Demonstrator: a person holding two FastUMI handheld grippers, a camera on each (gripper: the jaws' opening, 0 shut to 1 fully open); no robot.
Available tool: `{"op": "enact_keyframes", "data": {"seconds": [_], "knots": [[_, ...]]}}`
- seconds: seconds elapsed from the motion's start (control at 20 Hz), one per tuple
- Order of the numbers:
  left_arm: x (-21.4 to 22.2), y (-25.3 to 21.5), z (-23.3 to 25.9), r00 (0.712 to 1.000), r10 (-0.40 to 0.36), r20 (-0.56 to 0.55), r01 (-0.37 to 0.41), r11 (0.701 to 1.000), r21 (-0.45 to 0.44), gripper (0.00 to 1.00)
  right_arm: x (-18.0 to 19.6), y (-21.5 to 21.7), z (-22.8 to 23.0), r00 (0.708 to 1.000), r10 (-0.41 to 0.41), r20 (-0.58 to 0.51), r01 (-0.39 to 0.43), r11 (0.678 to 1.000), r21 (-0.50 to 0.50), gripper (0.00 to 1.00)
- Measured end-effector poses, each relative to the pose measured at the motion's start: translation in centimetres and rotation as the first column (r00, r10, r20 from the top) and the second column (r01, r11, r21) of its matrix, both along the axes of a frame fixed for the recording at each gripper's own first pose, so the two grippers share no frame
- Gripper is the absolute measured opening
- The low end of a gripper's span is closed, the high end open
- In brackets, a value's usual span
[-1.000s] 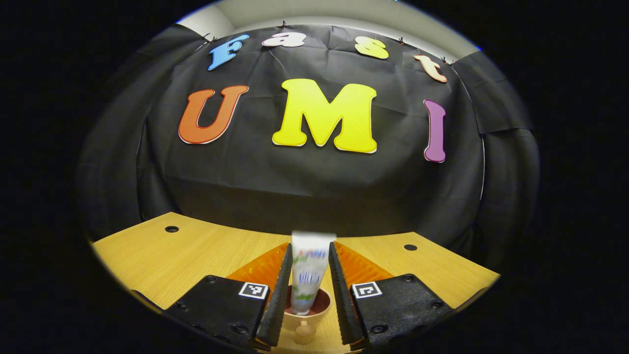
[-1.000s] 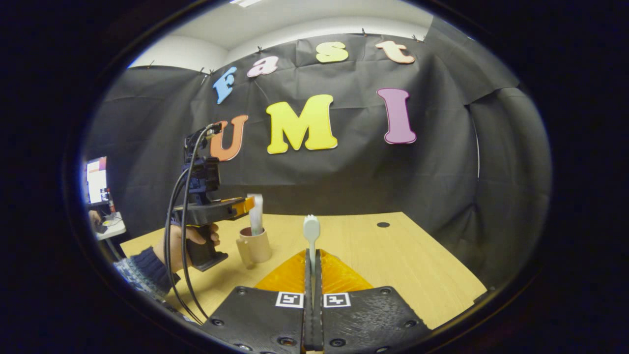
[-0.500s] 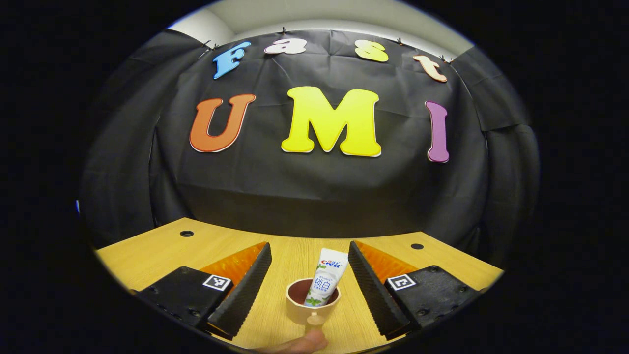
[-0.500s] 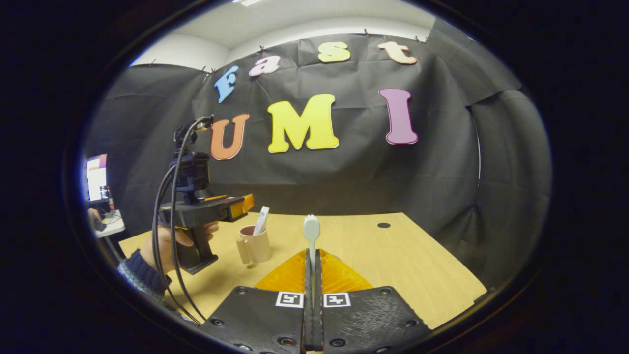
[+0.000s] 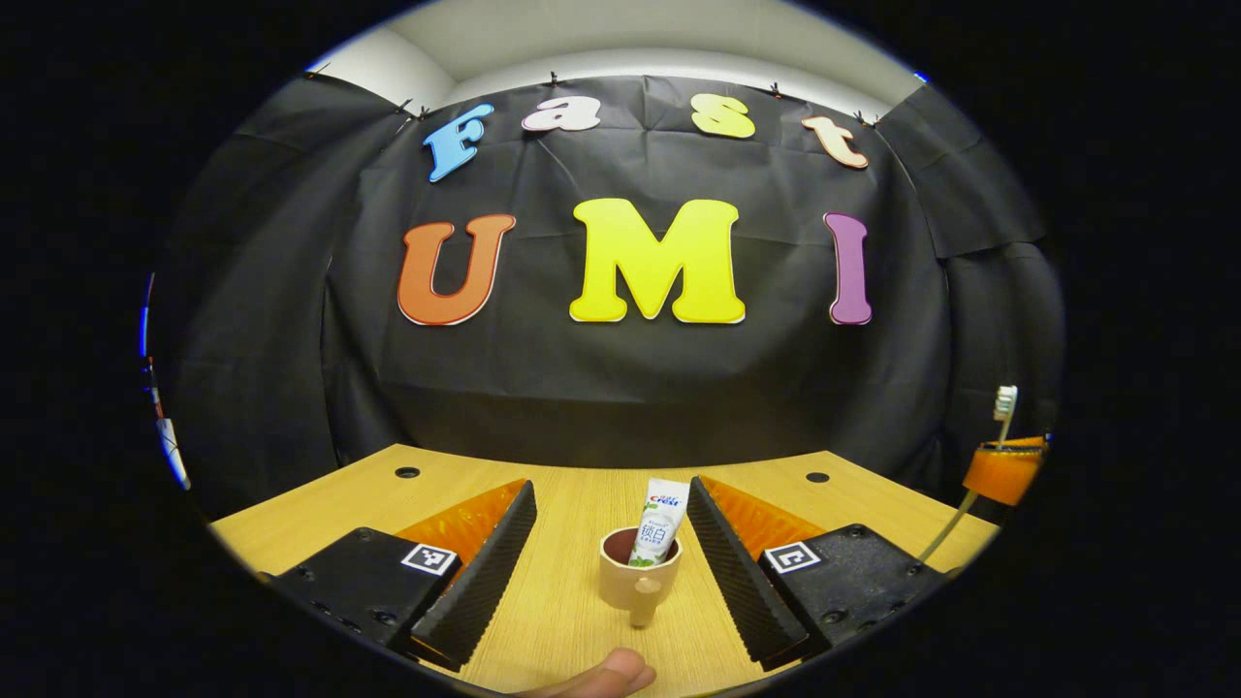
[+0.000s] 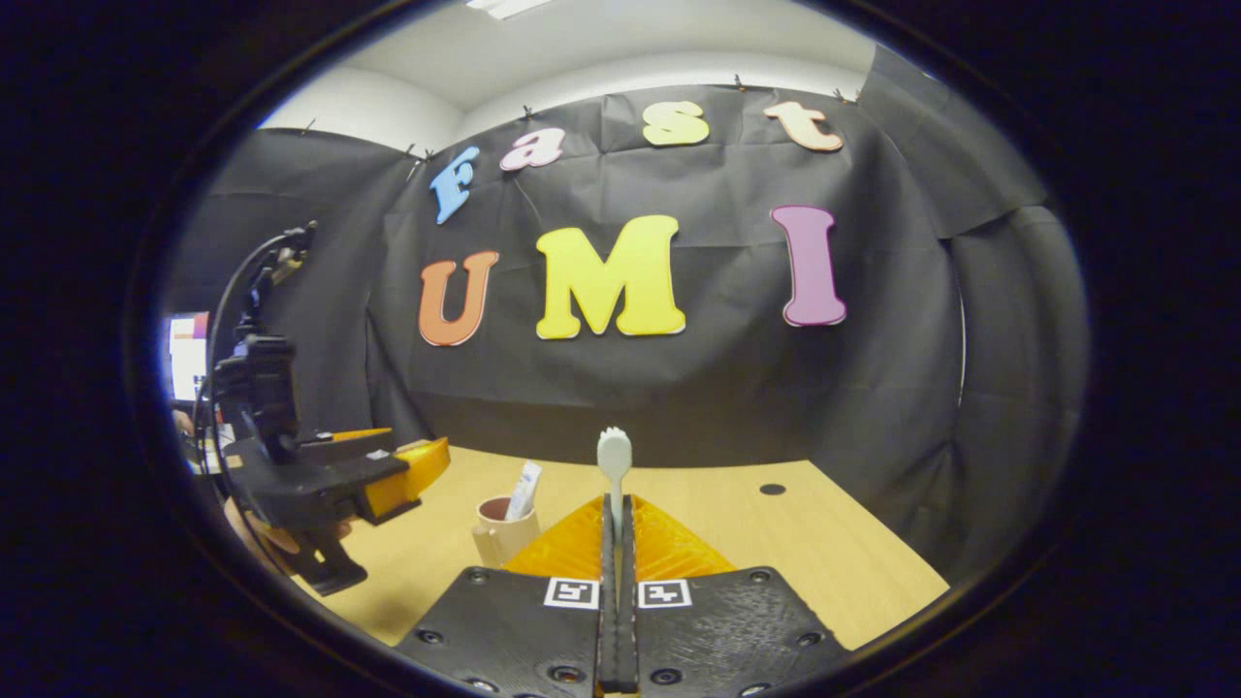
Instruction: Put the toothbrush and toothpaste on the desktop into the cup, then pick up the cup and place it on the coaster on the desktop.
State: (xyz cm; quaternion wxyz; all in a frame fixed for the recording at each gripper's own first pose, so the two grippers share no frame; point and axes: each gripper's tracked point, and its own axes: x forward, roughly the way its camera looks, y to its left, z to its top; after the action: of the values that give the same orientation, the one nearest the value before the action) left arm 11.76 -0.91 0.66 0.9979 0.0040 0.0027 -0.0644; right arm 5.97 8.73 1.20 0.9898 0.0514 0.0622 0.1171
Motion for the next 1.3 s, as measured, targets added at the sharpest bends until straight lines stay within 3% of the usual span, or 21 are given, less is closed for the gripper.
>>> {"op": "enact_keyframes", "data": {"seconds": [0.4,0.75,1.3], "knots": [[-4.3,2.5,1.3,1.000,-0.001,-0.015,0.001,0.999,-0.050,0.99,7.2,8.9,5.5,0.996,0.078,0.048,-0.078,0.997,0.008,0.00],[-4.8,5.4,1.2,1.000,0.017,-0.015,-0.018,0.998,-0.063,0.99,11.5,16.4,4.7,0.990,0.141,0.019,-0.141,0.990,0.004,0.00],[-4.1,7.8,0.1,0.999,0.028,-0.039,-0.030,0.997,-0.070,0.99,14.7,21.1,0.3,0.983,0.157,-0.099,-0.152,0.987,0.056,0.01]]}}
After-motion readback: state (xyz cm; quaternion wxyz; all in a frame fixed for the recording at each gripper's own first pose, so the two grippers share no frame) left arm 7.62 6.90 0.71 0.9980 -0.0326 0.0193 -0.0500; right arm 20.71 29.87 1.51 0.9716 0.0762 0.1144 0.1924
